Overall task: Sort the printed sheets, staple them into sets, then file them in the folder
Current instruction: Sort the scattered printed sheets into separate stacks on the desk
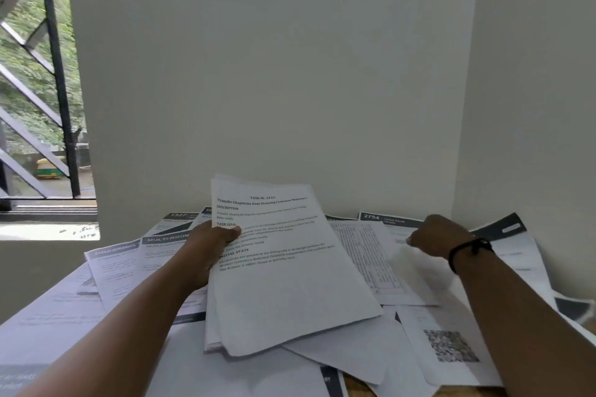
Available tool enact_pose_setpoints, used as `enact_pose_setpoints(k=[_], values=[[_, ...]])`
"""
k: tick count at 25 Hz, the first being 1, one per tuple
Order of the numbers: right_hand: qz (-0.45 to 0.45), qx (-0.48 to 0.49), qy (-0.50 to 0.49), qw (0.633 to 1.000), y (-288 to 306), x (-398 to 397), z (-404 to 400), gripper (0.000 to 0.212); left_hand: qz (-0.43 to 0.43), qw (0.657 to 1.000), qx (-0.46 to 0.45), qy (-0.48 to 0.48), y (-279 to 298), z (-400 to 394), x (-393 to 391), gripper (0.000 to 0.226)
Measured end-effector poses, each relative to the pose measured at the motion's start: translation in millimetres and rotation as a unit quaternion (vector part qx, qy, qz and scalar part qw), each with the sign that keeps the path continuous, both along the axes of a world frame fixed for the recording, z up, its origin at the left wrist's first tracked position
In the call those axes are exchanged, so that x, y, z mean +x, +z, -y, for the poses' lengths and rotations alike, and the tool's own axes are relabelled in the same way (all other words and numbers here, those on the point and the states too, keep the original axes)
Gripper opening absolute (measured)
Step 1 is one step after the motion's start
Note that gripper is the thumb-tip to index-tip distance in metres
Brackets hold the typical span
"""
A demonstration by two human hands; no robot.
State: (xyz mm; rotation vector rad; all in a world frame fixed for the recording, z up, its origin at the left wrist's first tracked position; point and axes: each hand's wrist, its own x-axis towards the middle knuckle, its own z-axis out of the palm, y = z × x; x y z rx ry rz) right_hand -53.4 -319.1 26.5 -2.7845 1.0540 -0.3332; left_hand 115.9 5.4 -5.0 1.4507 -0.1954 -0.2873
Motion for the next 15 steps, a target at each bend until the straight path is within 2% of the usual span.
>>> enact_pose_setpoints(k=[2, 5, 7, 9, 11, 12, 14, 15], values=[[-0.025, 0.005, -0.036, 0.999, 16.1, -26.9, 16.0, 0.02, 0.0, 1.0, 0.005, -0.023, -0.2, 2.6, -2.7, 0.032], [-0.045, 0.085, -0.094, 0.991, 9.7, -64.6, 26.4, 0.059, 0.012, 0.998, 0.017, -0.054, 0.2, 7.1, -13.8, 0.022], [-0.046, 0.124, -0.099, 0.986, -1.2, -77.5, 36.3, 0.071, 0.032, 0.998, 0.028, -0.054, -1.4, 8.2, -16.5, 0.018], [-0.038, 0.153, -0.11, 0.981, -2.2, -83.0, 40.9, 0.063, 0.034, 0.997, 0.032, -0.054, -5.1, 9.4, -14.9, 0.019], [-0.032, 0.164, -0.114, 0.979, -4.0, -81.5, 46.3, 0.034, 0.035, 0.997, 0.042, -0.051, -7.7, 10.7, -13.1, 0.019], [-0.025, 0.178, -0.113, 0.977, -5.0, -80.4, 50.4, 0.03, 0.038, 0.997, 0.047, -0.051, -8.3, 11.3, -13.4, 0.018], [0.033, 0.223, -0.104, 0.969, -8.2, -77.1, 63.2, 0.028, 0.037, 0.996, 0.046, -0.059, -9.4, 11.4, -13.2, 0.02], [0.071, 0.237, -0.111, 0.962, -5.8, -77.2, 67.1, 0.034, 0.034, 0.996, 0.044, -0.066, -10.1, 11.1, -13.1, 0.022]])
